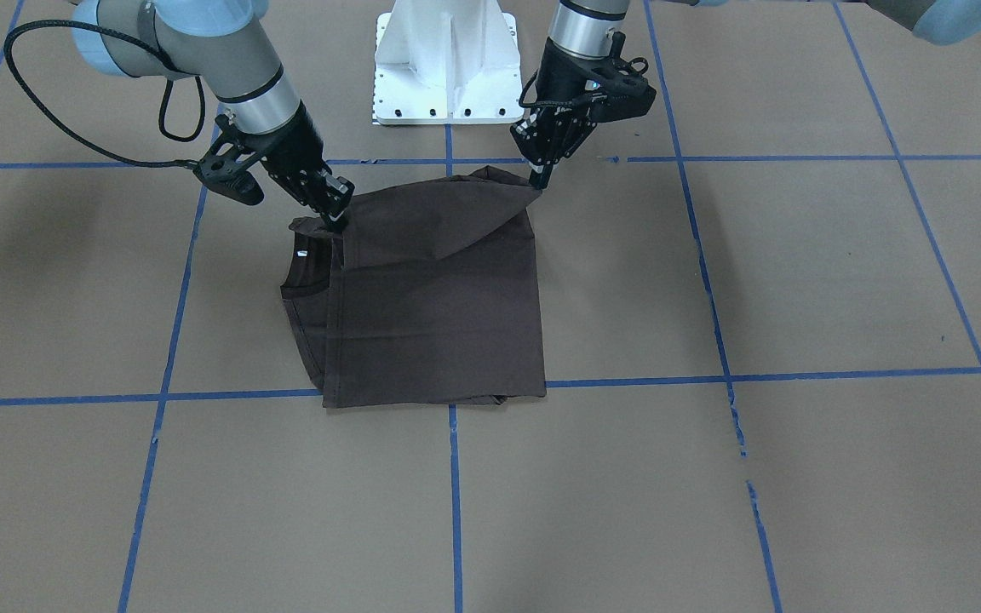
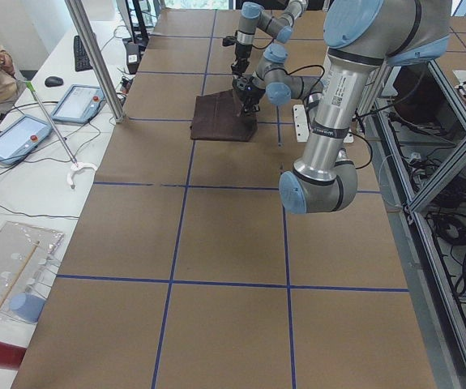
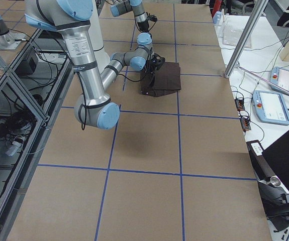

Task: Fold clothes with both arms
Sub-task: 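Lift the near edge with both grippers and fold it toward the far edge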

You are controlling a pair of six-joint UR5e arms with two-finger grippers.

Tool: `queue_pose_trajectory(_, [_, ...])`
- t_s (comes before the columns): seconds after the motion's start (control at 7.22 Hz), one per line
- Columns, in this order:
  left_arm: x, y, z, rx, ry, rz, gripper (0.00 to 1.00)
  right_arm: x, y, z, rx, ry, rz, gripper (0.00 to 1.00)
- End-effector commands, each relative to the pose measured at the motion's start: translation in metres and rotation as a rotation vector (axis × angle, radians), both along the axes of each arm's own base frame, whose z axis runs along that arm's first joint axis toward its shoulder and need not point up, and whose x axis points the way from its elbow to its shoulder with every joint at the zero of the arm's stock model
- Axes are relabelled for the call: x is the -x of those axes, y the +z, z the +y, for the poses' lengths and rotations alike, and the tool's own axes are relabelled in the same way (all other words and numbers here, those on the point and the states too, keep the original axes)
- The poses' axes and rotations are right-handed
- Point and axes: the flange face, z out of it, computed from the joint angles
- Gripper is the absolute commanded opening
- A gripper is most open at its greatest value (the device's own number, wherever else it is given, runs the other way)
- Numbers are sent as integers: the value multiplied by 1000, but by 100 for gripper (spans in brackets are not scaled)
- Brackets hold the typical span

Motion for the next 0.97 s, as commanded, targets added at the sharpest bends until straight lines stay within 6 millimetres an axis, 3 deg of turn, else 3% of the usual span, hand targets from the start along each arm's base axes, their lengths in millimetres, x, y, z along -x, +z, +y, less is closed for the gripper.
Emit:
queue_pose_trajectory(0.0, [-1,-4,-42,-33,-39,-33,0,-5,10,-28,-13,-1,27,0])
queue_pose_trajectory(0.42, [-12,17,-85,-65,-74,-56,0,10,3,-59,-3,13,37,0])
queue_pose_trajectory(0.83, [-22,30,-114,-81,-100,-55,0,-1,8,-76,24,12,35,0])
